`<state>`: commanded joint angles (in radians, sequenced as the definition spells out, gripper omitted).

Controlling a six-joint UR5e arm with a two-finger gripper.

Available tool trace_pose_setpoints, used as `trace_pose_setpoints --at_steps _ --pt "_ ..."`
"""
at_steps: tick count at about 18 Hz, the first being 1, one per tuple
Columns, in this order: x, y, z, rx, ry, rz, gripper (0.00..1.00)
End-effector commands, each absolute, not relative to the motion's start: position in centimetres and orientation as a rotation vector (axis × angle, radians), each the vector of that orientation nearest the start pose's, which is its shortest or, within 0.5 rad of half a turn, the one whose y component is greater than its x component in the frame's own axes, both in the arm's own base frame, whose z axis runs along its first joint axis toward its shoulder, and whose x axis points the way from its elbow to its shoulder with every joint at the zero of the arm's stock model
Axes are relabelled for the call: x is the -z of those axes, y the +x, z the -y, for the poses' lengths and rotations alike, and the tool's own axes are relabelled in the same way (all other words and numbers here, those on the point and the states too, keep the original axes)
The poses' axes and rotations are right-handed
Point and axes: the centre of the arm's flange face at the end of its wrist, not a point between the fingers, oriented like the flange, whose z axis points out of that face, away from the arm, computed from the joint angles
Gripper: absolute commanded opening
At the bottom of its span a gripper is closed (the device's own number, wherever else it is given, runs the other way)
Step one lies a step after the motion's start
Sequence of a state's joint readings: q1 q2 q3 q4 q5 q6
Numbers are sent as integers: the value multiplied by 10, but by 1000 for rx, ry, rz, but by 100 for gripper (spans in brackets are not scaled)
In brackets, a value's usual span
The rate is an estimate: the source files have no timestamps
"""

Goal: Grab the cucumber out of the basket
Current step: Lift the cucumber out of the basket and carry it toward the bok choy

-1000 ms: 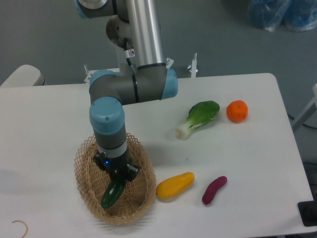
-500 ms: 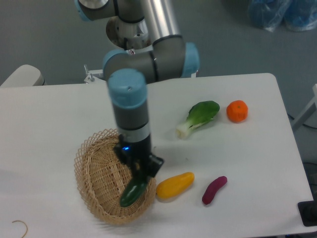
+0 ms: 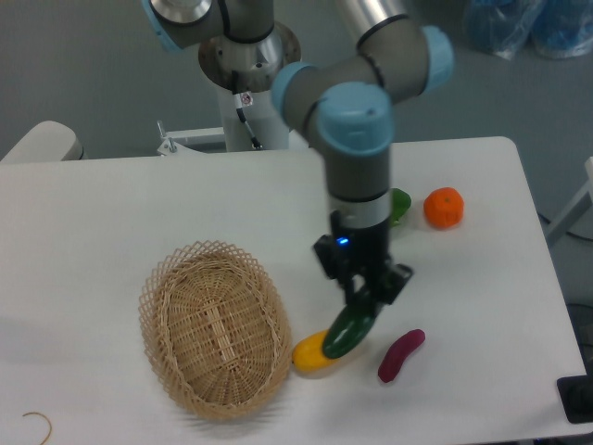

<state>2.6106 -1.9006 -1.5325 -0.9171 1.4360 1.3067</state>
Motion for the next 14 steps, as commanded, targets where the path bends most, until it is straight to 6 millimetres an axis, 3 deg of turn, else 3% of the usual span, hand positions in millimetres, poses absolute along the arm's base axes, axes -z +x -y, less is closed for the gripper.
trace_pose_setpoints --at_steps 4,14 --pt "-407 -492 -435 -419 -2817 -476 41" --pt "-407 -490 -437 -420 -2823 -483 41"
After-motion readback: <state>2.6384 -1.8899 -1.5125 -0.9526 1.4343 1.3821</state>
